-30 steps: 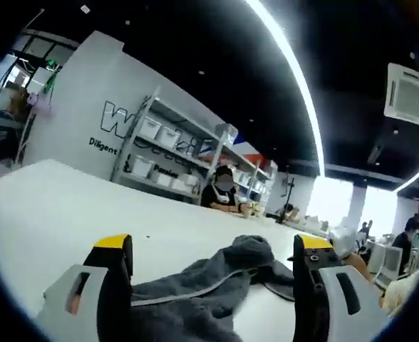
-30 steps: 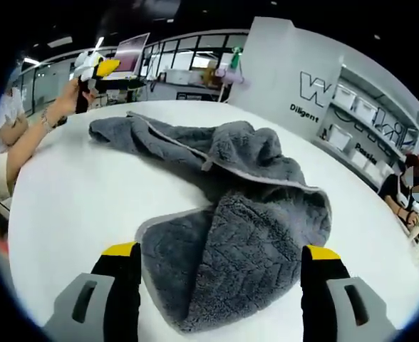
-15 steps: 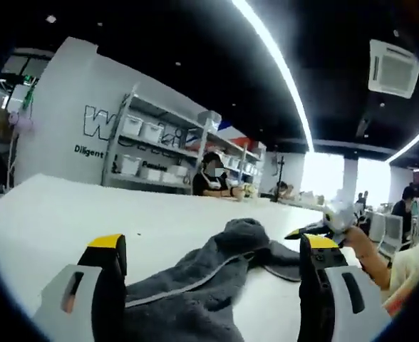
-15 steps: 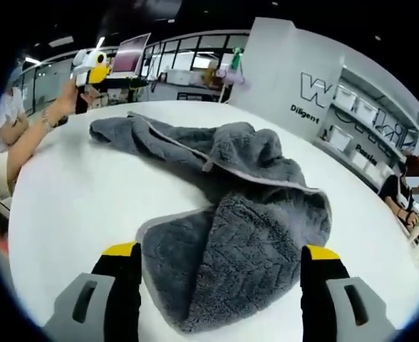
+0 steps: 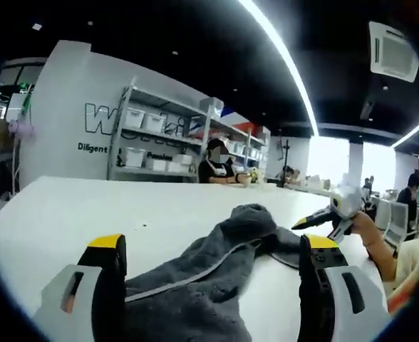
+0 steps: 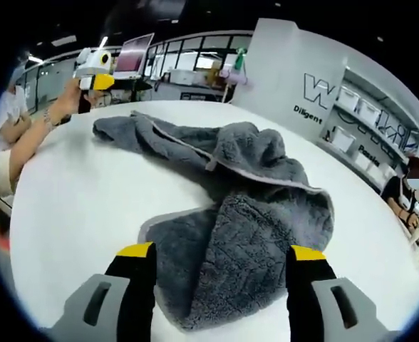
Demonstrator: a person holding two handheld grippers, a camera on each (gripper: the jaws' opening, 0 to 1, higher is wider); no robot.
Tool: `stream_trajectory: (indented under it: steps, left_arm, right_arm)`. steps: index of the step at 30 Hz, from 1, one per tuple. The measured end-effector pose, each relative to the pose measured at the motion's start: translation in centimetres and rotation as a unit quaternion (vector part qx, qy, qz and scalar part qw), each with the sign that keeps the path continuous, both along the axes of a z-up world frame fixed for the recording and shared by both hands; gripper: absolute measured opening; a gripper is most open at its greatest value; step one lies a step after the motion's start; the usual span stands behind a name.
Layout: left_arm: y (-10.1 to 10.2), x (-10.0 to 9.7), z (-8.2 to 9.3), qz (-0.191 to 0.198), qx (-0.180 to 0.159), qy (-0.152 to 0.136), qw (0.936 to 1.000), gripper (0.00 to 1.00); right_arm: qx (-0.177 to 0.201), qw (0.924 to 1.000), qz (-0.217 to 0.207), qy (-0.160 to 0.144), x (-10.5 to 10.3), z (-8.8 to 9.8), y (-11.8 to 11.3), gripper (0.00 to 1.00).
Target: Fold the towel on the table until its edges align and the towel forms a compact rectangular stack.
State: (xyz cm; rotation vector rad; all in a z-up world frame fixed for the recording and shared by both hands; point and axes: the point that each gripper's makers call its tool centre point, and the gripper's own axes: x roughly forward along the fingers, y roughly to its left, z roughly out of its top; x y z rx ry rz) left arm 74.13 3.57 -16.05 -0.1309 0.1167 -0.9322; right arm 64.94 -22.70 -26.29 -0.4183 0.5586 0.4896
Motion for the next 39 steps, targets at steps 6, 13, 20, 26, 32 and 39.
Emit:
stream_trajectory:
  steps: [6, 13, 20, 26, 32, 39]
  left_arm:
    - [0.1, -0.2, -0.2, 0.001, 0.001, 0.004, 1.0, 0.99]
    - [0.4, 0.3, -0.5, 0.006, 0.006, 0.01, 0.9999, 0.99]
    - [0.7, 0.8, -0.2, 0.006, 0.007, 0.011, 0.9999, 0.98]
    - [0.7, 1.0, -0.4, 0.008, 0.009, 0.016, 0.9998, 0.98]
    - [0.4, 0.6, -0.8, 0.008, 0.016, 0.019, 0.9997, 0.97]
    - [0.3, 0.4, -1.2, 0.011, 0.018, 0.023, 0.9995, 0.96]
  right_arm:
    - [0.007, 0.9999, -0.008, -0.004, -0.2, 0.2, -0.1, 0.56]
    - [-0.005, 1.0, -0.003, 0.004, -0.7, -0.7, 0.5, 0.27]
    - [-0.004, 1.0, -0.001, 0.0, -1.2, -0.6, 0.8, 0.02]
    - [-0.001, 0.9996, -0.003, -0.026, -1.2, 0.5, 1.0, 0.01]
    - [0.016, 0.9923, -0.009, -0.122, -0.6, 4.5, 1.0, 0.01]
    - [0.028, 0.9716, -0.021, -0.234, 0.8, 9.7, -0.8, 0.01]
